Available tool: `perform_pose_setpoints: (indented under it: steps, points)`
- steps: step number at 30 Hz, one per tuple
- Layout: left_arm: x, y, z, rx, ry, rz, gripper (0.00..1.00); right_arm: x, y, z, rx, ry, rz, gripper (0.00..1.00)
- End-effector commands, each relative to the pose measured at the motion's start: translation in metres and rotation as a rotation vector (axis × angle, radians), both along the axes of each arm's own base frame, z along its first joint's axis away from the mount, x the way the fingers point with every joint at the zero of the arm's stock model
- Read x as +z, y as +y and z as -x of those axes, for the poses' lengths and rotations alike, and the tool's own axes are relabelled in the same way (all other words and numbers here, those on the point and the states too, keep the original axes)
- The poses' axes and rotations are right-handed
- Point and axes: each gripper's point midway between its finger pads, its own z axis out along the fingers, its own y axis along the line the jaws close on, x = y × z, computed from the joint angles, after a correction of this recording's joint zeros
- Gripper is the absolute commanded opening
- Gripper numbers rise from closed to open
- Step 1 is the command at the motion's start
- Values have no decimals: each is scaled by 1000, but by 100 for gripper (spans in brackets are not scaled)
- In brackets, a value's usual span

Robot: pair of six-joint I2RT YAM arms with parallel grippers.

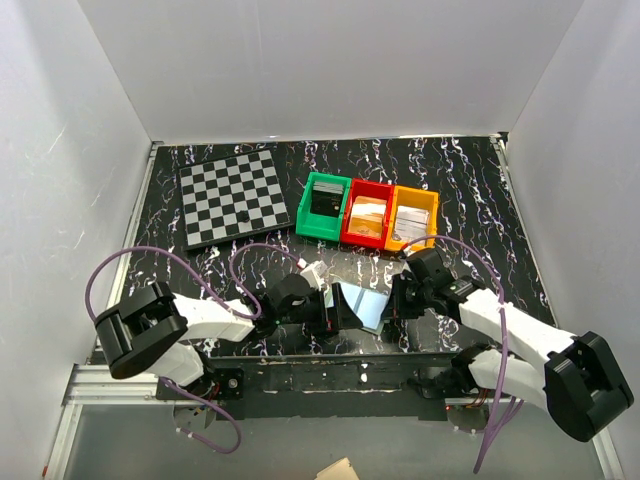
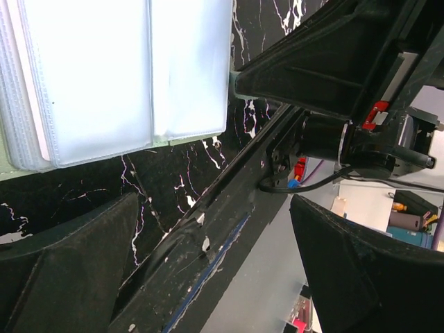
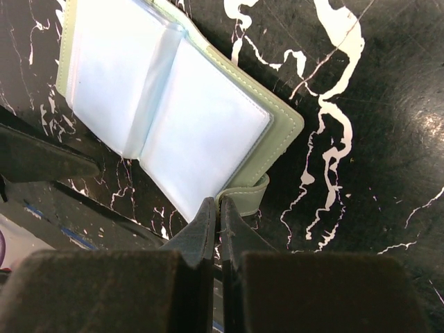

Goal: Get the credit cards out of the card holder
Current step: Remove the credit card from the card holder.

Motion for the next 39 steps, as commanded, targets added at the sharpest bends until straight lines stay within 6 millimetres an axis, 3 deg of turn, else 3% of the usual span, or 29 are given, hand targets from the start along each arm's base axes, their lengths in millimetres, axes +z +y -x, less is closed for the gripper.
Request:
perform_pose_setpoints:
  steps: [1, 14, 39]
  points:
    - [0, -1, -5, 37, -8, 11, 92, 1, 2, 4, 6, -6, -26, 1]
    - [1, -11, -19, 74, -28, 0, 92, 4, 1, 5, 15, -13, -21, 1]
    - [10, -8, -31, 113, -99, -2, 92, -3, -2, 10, 10, 0, -16, 1]
